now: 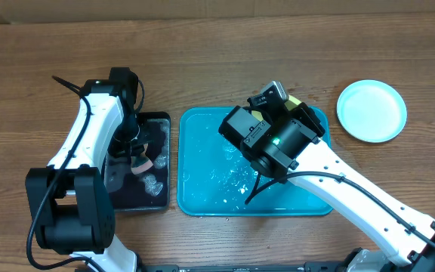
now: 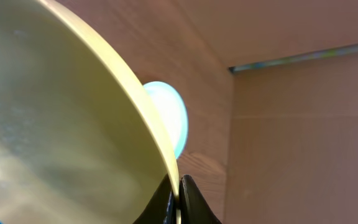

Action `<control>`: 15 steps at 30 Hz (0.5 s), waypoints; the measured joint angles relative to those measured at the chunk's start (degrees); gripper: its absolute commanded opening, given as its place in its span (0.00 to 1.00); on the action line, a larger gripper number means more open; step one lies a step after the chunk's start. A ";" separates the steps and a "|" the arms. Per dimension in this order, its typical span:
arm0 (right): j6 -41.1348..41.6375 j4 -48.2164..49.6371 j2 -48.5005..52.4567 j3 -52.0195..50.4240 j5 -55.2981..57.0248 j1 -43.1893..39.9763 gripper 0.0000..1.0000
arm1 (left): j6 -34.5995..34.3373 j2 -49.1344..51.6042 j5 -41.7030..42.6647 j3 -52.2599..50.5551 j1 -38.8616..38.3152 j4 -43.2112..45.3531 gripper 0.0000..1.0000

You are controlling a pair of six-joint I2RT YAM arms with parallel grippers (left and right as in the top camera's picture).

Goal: Clean dirty plates on tray and stack at the side
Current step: 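Carry the yellow plate right onto the white plate stack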

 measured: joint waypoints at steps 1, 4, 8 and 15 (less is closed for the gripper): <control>0.35 1.31 0.00 0.00 0.63 -0.24 0.04 | 0.02 0.00 0.00 0.00 0.00 -0.13 0.04; -1.42 3.41 0.00 0.07 -2.56 -1.14 0.04 | 0.04 0.00 0.02 0.00 0.00 -0.44 0.04; 4.13 6.73 0.00 0.07 -9.29 -1.86 0.04 | 0.15 0.00 0.02 0.00 0.00 -0.13 0.04; 16.15 17.81 0.00 -5.53 -36.72 -13.25 0.04 | 0.20 0.00 0.04 0.00 0.00 -0.15 0.04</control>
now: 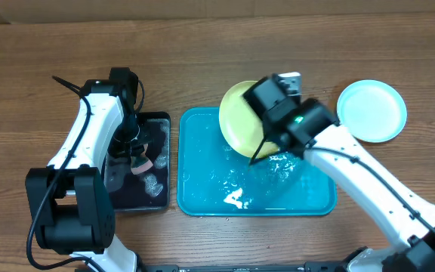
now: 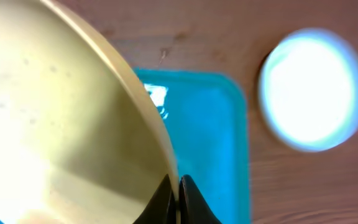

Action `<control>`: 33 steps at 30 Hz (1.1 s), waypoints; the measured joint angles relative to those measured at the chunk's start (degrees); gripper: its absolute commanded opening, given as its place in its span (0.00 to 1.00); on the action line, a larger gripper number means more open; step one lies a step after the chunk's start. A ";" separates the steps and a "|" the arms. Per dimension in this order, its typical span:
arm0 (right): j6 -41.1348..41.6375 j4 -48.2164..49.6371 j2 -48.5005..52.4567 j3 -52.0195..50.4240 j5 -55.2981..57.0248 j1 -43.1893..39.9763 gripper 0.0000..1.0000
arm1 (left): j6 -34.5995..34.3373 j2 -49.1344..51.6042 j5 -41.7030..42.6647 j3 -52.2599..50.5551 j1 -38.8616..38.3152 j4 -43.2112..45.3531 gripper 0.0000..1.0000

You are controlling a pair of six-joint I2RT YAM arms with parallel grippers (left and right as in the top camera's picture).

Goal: Clean dirty plates on tray and stack at the side
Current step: 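Carry the yellow plate right onto the white plate stack, then release the yellow plate on the stack and raise the right gripper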

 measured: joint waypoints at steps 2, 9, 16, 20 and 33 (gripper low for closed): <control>1.66 2.10 0.24 -3.15 -4.57 -4.07 0.04 | 0.00 0.00 0.02 -0.02 0.00 -0.02 0.04; 3.93 7.91 1.70 -6.86 -20.61 -25.55 0.04 | 0.00 0.00 0.00 -0.04 0.00 0.04 0.04; 4.28 9.66 1.77 -6.86 -30.82 -47.34 0.04 | 0.02 0.00 0.00 -0.04 0.00 0.17 0.04; 4.15 9.51 2.62 -6.86 -32.76 -56.50 0.04 | 0.02 0.00 -0.02 -0.04 0.00 0.22 0.04; 4.04 11.19 14.47 -6.86 -34.56 -62.73 0.51 | 0.02 0.00 0.00 -0.04 0.00 0.20 0.04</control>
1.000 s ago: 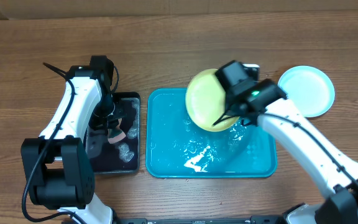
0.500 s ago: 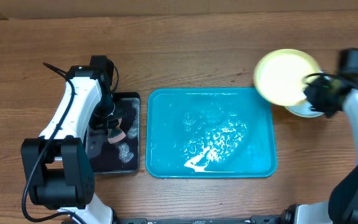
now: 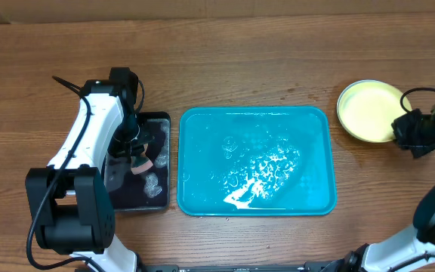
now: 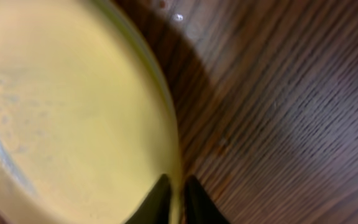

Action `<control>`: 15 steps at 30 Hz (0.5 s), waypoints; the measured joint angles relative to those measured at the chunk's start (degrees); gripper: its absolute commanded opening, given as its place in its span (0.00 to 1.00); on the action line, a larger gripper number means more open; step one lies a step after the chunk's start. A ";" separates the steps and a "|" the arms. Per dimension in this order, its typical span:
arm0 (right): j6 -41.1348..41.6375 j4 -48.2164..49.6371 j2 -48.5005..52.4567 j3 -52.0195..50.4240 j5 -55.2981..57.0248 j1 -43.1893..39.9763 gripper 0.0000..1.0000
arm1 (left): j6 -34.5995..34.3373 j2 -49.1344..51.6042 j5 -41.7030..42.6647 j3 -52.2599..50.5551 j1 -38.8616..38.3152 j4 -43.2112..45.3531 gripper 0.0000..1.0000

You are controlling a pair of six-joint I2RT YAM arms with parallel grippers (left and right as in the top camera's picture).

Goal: Clean dirty plates on tray and stack at the side
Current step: 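Release the yellow plate on the stack and raise the right gripper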

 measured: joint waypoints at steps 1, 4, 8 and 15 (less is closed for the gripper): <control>-0.02 0.20 0.55 0.00 -0.04 0.00 0.66 | 0.00 0.00 0.00 0.00 0.00 -0.04 0.04; -0.24 0.24 0.98 0.00 -0.15 0.00 0.79 | 0.22 0.00 0.00 0.00 0.00 -0.13 0.04; -1.73 -1.25 0.96 0.24 -0.28 0.00 0.95 | 0.90 0.00 -0.02 0.00 0.00 -0.15 0.04; -3.91 -7.19 0.61 5.55 -0.11 1.11 1.00 | 1.05 0.00 -0.02 0.00 0.00 -0.02 0.04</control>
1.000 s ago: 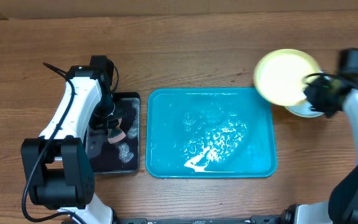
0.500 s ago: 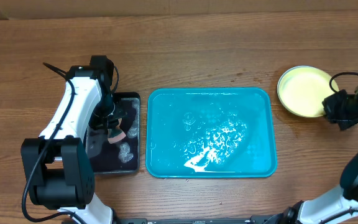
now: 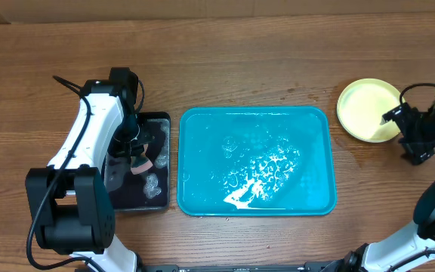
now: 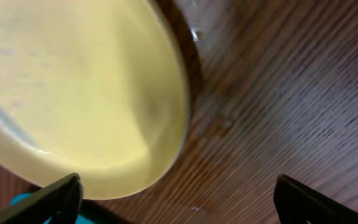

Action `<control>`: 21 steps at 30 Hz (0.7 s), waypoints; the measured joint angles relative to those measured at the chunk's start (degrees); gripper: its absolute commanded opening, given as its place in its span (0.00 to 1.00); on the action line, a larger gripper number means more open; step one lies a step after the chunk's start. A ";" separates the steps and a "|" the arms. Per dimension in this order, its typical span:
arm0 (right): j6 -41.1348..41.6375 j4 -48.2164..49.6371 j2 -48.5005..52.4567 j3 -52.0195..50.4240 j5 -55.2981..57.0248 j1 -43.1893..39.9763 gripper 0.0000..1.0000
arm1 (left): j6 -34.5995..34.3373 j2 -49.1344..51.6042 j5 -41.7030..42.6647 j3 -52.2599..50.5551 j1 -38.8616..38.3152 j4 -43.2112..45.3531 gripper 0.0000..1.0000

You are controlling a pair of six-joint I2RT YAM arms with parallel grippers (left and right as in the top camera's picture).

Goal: Clean dirty plates on tray and stack at the side
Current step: 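Release the yellow plate on the stack and raise the right gripper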

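Observation:
A yellow plate [image 3: 366,109] lies flat at the right side of the table, covering the plate under it. In the right wrist view the same yellow plate [image 4: 86,81] fills the upper left. My right gripper [image 3: 400,136] stands open just off the plate's near right rim, with nothing between its fingers [image 4: 58,194]. The turquoise tray [image 3: 195,151] in the middle is wet and foamy and holds no plates. My left gripper [image 3: 132,149] hangs over the black basin [image 3: 161,121], next to a pink sponge [image 3: 140,163]. Whether it grips the sponge does not show.
Soapy water and foam cover the tray's floor. The black basin sits just left of the tray. A cardboard wall runs along the far edge of the table. Bare wooden tabletop surrounds the stack at the right.
My right gripper has opened and let go of the yellow plate's rim. The plate now rests at the right side. The left arm has not moved.
First my right gripper held the yellow plate by its rim over the tray, with a light blue plate alone at the right. Then the plate was tilted above the tray's far edge. Later it sat over the light blue plate, still gripped, and now lies released on it.

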 measured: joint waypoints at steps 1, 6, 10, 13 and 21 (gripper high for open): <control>-0.50 -1.11 -0.66 1.33 0.11 0.46 1.00 | 0.00 0.00 0.00 0.00 0.00 -0.04 0.04; -2.51 -8.83 -6.97 8.66 0.48 3.80 1.00 | -0.33 0.00 -1.44 -0.02 0.02 -2.10 0.04; -3.21 -15.39 -13.81 13.09 0.48 7.96 1.00 | -0.70 0.00 -2.45 -0.02 0.66 -3.74 0.04; -3.61 -18.27 -18.05 13.66 0.61 12.24 1.00 | -1.16 0.00 -2.89 -0.79 1.05 -3.32 0.04; -4.39 -19.80 -19.32 13.66 1.09 22.49 1.00 | -1.27 0.00 -1.27 -6.75 1.09 5.31 0.50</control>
